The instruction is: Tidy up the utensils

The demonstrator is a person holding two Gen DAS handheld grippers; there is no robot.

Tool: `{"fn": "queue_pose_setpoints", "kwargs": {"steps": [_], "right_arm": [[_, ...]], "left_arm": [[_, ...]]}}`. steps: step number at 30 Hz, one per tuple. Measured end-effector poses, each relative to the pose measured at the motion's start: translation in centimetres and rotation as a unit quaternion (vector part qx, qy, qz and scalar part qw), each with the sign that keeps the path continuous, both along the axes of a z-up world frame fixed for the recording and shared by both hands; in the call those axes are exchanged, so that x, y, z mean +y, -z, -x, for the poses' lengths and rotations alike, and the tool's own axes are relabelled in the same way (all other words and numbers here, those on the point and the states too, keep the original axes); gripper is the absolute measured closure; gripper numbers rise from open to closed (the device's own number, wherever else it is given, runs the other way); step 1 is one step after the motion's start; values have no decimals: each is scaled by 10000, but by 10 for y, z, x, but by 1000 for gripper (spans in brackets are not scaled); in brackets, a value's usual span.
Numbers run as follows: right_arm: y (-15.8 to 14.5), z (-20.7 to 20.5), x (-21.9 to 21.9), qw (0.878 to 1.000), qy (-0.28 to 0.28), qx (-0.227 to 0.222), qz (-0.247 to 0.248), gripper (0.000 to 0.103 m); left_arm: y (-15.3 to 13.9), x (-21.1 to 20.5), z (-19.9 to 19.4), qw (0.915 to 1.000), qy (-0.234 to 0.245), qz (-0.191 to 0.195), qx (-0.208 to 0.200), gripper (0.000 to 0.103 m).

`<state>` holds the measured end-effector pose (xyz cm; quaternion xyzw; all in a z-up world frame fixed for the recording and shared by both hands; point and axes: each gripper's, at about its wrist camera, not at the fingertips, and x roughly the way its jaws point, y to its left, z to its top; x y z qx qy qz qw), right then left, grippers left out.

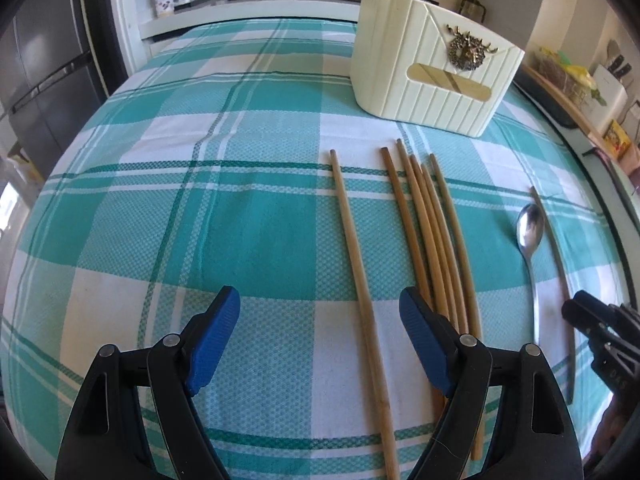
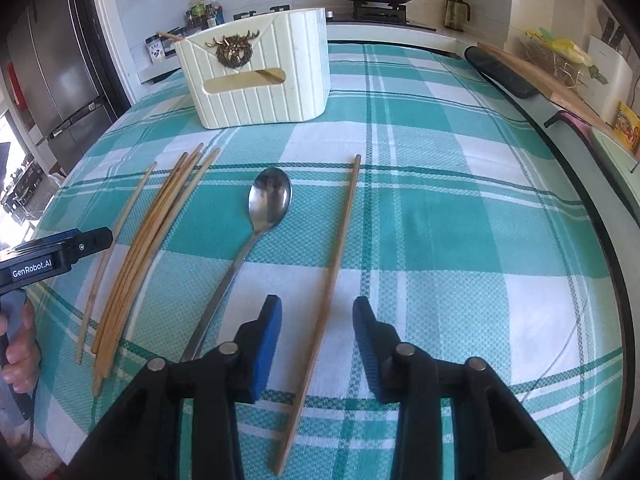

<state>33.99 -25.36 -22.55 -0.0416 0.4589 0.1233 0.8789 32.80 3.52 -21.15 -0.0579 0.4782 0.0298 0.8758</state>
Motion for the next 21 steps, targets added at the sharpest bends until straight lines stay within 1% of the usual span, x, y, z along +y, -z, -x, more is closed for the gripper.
{"fn": "queue_pose_setpoints", "kwargs": {"steps": [1, 2, 3, 5, 7, 8, 10, 11, 12, 13, 19, 21], "right_arm": [[1, -1, 1, 10000, -18, 2, 32, 80], [3, -1, 2, 10000, -30, 4, 74, 91], [4, -1, 2, 9999, -23, -7, 149, 94], [4, 0, 0, 9997, -3, -68, 220, 96], [4, 2, -7, 9997, 99, -61, 197, 97], [4, 3, -11, 9996, 174, -59, 196, 97], [4, 5, -21, 9993, 331, -46, 147, 97], [4, 7, -26, 9991, 405, -35, 135, 97], [4, 9, -31, 9988, 476, -32, 130, 97], [4, 11, -35, 9984, 541, -23, 138, 97], [3, 25, -62, 9962, 845, 78, 205, 97], [2, 29, -69, 9957, 888, 102, 230, 97]], "left_arm": [[2, -2, 0, 10000, 5, -85, -1, 20], [4, -3, -1, 9999, -1, -153, 12, 21], [6, -4, 0, 9998, -8, -200, 27, 23], [6, -7, 4, 9994, -1, -345, -48, 28], [5, -8, 8, 9994, 28, -337, -123, 44], [4, -8, 10, 9994, 37, -321, -158, 49], [3, -6, 13, 9994, 41, -279, -212, 72], [3, -4, 15, 9994, 23, -245, -228, 77], [3, -2, 16, 9995, -4, -198, -232, 89], [3, 1, 18, 9996, -38, -153, -228, 94], [1, 20, 34, 9998, -117, 122, -57, 95], [1, 25, 40, 9999, -83, 137, 9, 95]]}}
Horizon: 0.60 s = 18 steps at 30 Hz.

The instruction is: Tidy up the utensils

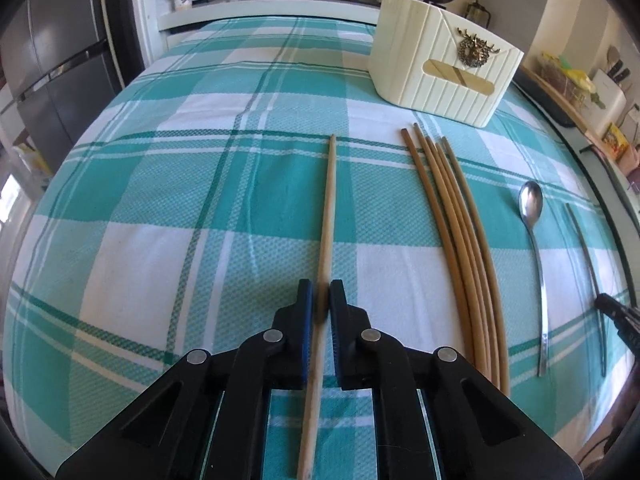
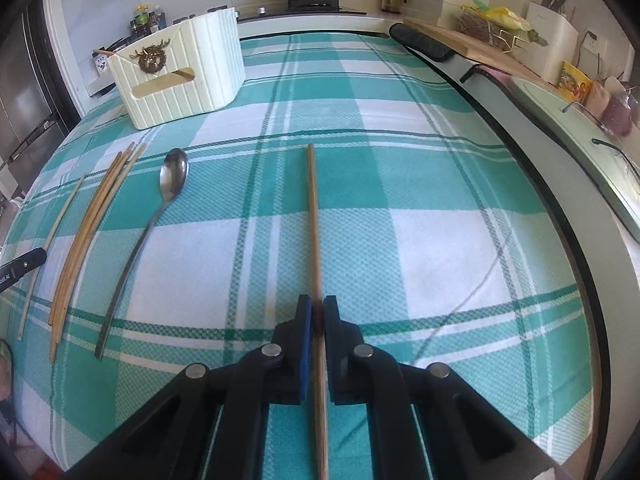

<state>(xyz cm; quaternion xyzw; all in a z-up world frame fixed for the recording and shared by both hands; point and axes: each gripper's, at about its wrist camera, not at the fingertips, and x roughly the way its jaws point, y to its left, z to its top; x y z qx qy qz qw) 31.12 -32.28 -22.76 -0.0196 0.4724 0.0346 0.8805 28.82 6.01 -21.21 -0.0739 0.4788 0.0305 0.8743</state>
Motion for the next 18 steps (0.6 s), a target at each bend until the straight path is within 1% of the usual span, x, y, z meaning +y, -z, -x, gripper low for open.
{"fn": "queue_pose_setpoints", "kwargs": {"steps": [3, 5, 6, 7, 8, 9, 10, 13, 18], "right_arm": [[-1, 5, -7, 10000, 9, 52, -31, 96], [-2, 5, -9, 9999, -3, 71, -87, 95], [-1, 3, -9, 9999, -6, 101, -91, 93], [-1, 2, -9, 9999, -20, 113, -107, 88], [-1, 1, -9, 9998, -44, 124, -121, 80], [-2, 0, -8, 9998, -69, 131, -116, 76], [-3, -2, -7, 9998, -102, 125, -102, 72], [-1, -9, -3, 9993, -292, 209, -49, 71], [0, -29, 3, 9982, -511, 278, 138, 71]], "left_arm": [[0, 3, 3, 9999, 105, 5, 62, 90], [0, 3, 1, 9996, 247, 1, 107, 83], [-1, 2, -1, 9994, 310, 0, 130, 69], [-1, 2, -3, 9992, 372, -14, 152, 53], [-2, 2, -5, 9990, 420, -42, 161, 48], [-2, 1, -8, 9986, 480, -89, 200, 43], [0, 1, -11, 9979, 565, -155, 272, 43], [1, -1, -22, 9953, 812, -411, 342, 43], [1, 5, -46, 9929, 1015, -382, 497, 43]]}}
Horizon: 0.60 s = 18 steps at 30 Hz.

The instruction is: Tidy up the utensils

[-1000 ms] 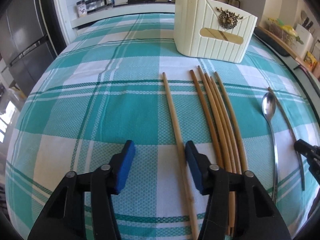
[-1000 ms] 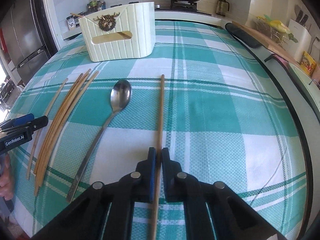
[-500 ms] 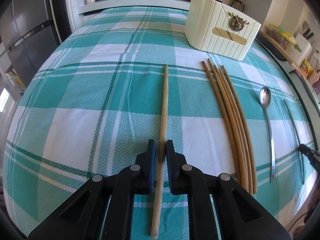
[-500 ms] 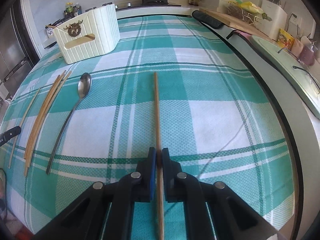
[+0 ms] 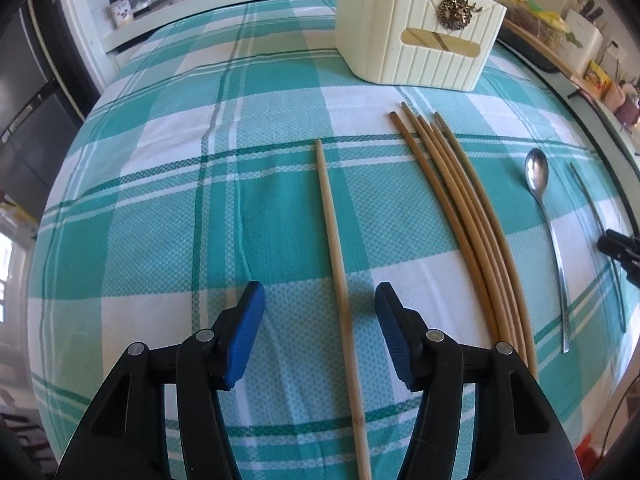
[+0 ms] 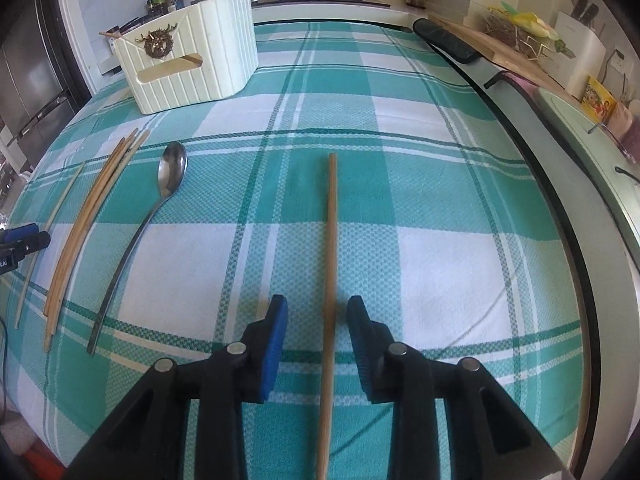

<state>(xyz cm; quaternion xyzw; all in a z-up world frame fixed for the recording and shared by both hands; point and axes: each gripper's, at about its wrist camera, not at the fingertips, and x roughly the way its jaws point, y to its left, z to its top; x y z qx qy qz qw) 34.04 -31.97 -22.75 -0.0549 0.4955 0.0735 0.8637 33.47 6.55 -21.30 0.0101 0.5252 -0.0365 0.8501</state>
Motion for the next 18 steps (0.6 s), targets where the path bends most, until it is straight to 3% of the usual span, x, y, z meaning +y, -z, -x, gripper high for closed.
{"fn": "queue_pose_setpoints", "kwargs": {"steps": [6, 10, 12, 14, 16, 18], "right_arm": [[-1, -36, 7, 9993, -274, 211, 124, 71], [-1, -60, 11, 9992, -276, 249, 122, 72], [-2, -71, 12, 9995, -198, 232, 60, 72], [-2, -81, 13, 9997, -129, 189, 60, 89], [-1, -88, 14, 9999, -55, 123, 65, 96], [-1, -91, 13, 10000, 22, 82, -15, 97]], "left_arm": [[-2, 5, -34, 9996, 65, 79, 265, 45], [-2, 1, -53, 9994, 36, 18, 335, 61], [-2, -4, -59, 9996, -13, -2, 292, 64], [-2, -12, -60, 9998, 9, -118, 169, 71], [-2, -22, -58, 9997, 148, -166, 31, 96], [-4, -26, -56, 9996, 135, -232, -50, 98]]}}
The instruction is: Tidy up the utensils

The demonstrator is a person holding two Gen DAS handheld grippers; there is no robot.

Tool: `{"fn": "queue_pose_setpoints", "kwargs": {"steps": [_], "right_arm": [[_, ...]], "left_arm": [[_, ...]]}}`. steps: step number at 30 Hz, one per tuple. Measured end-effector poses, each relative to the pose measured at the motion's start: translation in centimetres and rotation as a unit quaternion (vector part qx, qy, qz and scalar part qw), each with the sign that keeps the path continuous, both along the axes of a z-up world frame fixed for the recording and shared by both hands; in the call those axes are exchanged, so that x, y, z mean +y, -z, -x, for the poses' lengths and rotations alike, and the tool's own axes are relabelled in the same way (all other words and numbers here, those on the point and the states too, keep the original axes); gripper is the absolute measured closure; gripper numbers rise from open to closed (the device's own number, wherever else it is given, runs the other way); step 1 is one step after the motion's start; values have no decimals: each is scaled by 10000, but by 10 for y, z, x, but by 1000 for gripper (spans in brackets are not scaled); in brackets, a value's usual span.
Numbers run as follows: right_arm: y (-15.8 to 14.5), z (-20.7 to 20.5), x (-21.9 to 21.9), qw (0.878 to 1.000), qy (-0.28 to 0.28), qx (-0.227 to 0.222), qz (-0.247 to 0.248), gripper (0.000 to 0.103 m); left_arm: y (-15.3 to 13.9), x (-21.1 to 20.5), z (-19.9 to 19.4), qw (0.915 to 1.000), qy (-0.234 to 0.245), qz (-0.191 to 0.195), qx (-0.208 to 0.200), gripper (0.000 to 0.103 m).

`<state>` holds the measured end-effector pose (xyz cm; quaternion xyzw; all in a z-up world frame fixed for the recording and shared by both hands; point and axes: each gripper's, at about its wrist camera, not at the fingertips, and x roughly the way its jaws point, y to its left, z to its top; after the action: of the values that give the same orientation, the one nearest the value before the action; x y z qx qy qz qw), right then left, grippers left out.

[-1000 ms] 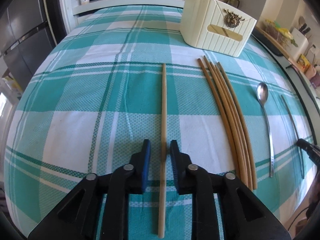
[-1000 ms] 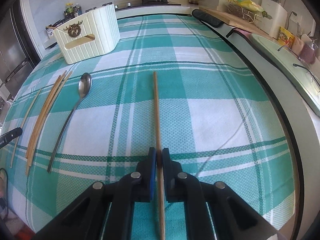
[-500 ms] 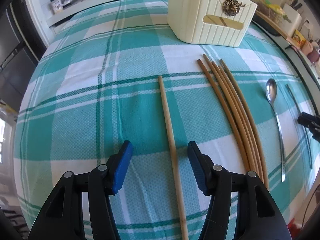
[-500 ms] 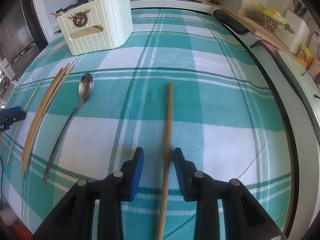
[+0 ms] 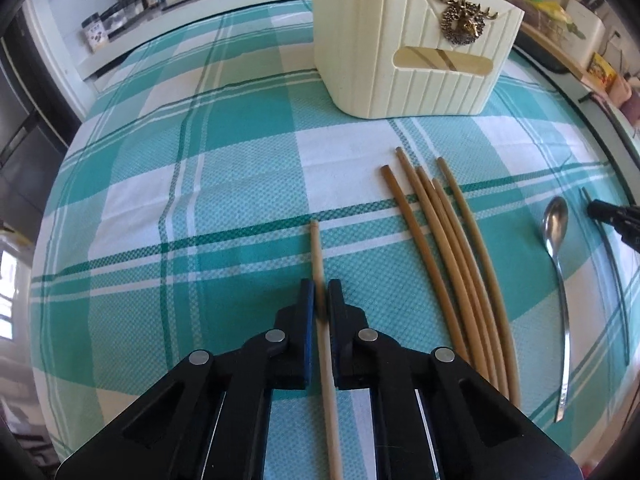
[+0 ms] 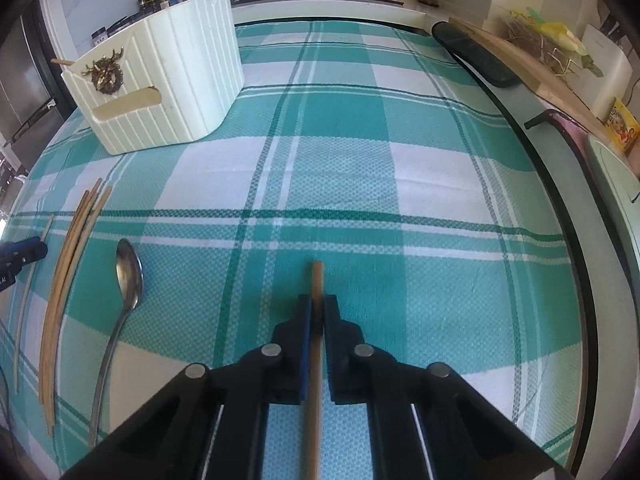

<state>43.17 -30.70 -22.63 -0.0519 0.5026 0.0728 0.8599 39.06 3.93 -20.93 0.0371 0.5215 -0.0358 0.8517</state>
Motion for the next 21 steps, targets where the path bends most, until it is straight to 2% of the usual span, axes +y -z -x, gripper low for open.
{"fn": "queue_pose_setpoints", "kwargs": {"steps": [4, 10, 15, 21], "right_arm": [[-14, 6, -4, 9988, 7, -213, -436, 97], [-85, 49, -7, 9905, -225, -938, -982, 97], [-142, 93, -6, 9779, -460, -1500, -1381, 97], [-177, 129, 7, 9661, -704, -2051, -1399, 97]], "left_arm": [[-21, 11, 11, 9982, -170, 499, -277, 99], [-96, 28, 54, 9879, -34, 1058, -1135, 99], [-145, 39, 93, 9767, 161, 1276, -1720, 99], [-175, 40, 116, 9665, 247, 1420, -2122, 99]]}}
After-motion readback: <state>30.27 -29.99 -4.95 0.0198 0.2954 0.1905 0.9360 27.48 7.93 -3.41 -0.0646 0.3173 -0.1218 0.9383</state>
